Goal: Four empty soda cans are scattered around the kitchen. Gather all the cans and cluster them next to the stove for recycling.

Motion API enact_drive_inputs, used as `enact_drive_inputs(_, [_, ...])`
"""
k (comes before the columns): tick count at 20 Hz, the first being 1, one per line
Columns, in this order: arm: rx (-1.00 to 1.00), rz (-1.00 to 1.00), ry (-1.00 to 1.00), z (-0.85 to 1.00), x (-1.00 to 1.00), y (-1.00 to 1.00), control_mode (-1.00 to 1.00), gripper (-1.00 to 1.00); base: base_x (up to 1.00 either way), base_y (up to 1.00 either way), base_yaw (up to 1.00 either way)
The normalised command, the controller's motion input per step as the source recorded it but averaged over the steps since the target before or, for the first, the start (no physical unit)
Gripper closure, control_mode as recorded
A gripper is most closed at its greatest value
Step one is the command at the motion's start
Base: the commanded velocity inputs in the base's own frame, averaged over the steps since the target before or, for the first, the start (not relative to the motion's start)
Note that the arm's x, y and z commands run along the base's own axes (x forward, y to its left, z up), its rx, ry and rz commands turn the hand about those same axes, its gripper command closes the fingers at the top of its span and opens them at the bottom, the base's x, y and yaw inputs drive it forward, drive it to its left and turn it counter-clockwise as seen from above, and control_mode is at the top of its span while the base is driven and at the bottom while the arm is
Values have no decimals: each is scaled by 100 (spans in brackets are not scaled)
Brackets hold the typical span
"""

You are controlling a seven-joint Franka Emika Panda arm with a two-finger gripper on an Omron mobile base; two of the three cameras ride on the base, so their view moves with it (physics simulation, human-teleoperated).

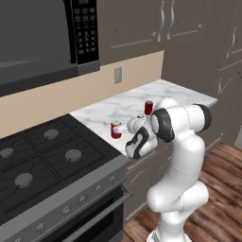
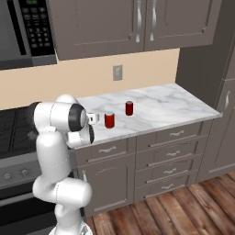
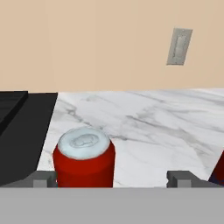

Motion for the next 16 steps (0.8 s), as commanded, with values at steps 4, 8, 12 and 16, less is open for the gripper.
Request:
enact_drive_inputs(4, [0, 0, -1, 19, -53, 0, -100, -100, 0, 0, 0])
enact_drive_inputs(8, [0, 0, 0, 28, -48, 0, -100, -100, 0, 0, 0])
enact_drive_inputs(12, [-1, 0, 9, 30, -18, 0, -100, -100, 0, 0, 0])
enact_drive_inputs(16, [-1, 0, 25, 30, 0, 0, -100, -100, 0, 0, 0])
